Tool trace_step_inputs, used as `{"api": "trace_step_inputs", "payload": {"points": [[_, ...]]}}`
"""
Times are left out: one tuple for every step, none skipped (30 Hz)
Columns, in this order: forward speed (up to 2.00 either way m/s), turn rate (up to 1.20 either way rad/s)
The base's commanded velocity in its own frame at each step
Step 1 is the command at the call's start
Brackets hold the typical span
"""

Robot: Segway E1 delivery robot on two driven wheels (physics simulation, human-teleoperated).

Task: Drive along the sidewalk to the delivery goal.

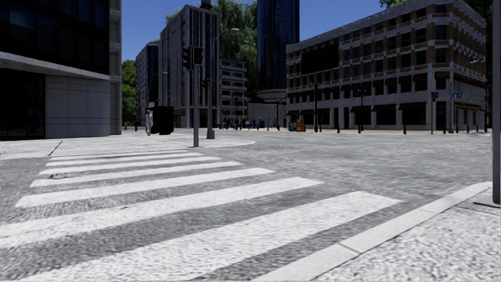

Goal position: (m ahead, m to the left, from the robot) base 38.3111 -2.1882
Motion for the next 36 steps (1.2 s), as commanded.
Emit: {"api": "trace_step_inputs", "payload": {"points": [[2.00,0.46],[2.00,0.46],[2.00,0.46],[2.00,0.46],[2.00,0.46],[2.00,0.46],[2.00,0.46],[1.98,0.46],[1.94,0.46],[1.94,0.46],[1.90,0.46],[1.83,0.46],[1.74,0.46],[1.68,0.46],[1.65,0.46],[1.65,0.46],[1.64,0.46],[1.63,0.46],[1.62,0.46],[1.61,0.46],[1.61,0.46],[1.61,0.46],[1.61,0.46],[1.61,0.46],[1.61,0.46],[1.61,0.46],[1.61,0.46],[1.61,0.46],[1.61,0.46],[1.61,0.46],[1.61,0.46],[1.61,0.46],[1.61,0.46],[1.61,0.46],[1.61,0.46],[1.61,0.46]]}}
